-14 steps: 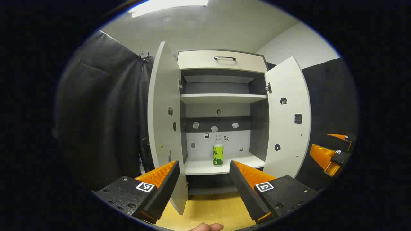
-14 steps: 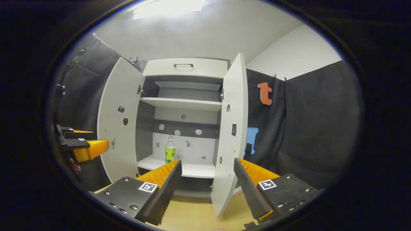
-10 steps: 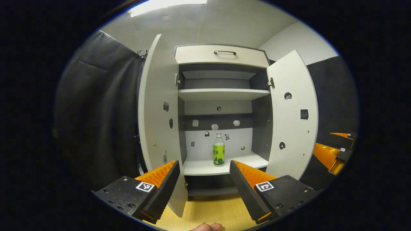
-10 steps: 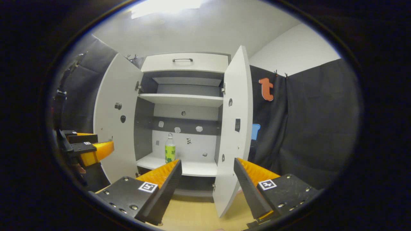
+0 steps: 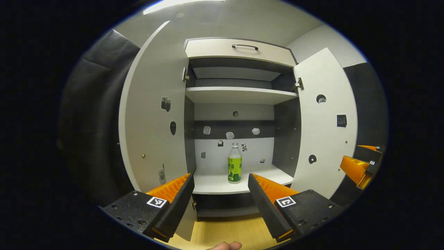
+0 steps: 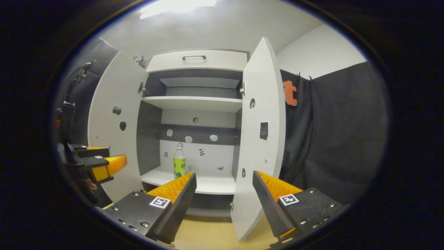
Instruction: Grasp the bottle in the cabinet with the left hand and place it on the coaster, then close the right door with the right hand and the left door with the left hand.
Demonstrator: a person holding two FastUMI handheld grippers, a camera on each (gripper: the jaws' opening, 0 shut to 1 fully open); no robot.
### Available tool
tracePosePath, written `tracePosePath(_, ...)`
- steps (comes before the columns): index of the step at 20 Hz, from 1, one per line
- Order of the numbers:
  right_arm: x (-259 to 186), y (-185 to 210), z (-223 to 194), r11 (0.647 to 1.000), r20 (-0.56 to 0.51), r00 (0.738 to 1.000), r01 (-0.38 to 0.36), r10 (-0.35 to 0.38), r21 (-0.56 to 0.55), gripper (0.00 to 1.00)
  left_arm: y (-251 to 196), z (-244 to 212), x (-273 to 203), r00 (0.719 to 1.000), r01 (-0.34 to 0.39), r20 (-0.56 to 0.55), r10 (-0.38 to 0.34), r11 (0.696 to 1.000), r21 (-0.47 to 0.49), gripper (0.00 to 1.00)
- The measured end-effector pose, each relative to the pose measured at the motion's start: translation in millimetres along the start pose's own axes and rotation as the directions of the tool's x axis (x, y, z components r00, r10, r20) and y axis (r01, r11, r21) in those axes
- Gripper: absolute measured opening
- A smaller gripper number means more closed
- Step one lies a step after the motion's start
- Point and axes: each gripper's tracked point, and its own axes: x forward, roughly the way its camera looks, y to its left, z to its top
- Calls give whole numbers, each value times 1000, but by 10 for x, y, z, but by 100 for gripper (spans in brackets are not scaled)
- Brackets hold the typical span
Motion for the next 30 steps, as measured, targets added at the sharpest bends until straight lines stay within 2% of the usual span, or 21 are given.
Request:
tracePosePath(8,311,155,7,1000,26,999,-30,30,-3,98,2,-148,504,1000,15,-7,-15,1000,10,99)
tracePosePath(15,403,155,-56,1000,13,1000,-18,18,-10,98,-76,-320,1266,999,36,5,-36,999,9,98)
tracePosePath(21,484,-45,-192,999,-21,999,33,-34,-24,98,-291,-497,2075,996,76,56,-74,997,-32,98)
tracePosePath(25,477,-195,-230,996,-30,996,77,-78,-38,98,-406,-670,2573,996,72,53,-73,997,17,99)
tracePosePath(28,505,-264,-326,995,-51,994,96,-98,-41,98,-556,-826,2834,995,99,23,-100,994,48,99)
tracePosePath(30,508,-302,-392,993,-68,991,110,-112,-32,98,-537,-904,2977,996,83,11,-84,994,73,98)
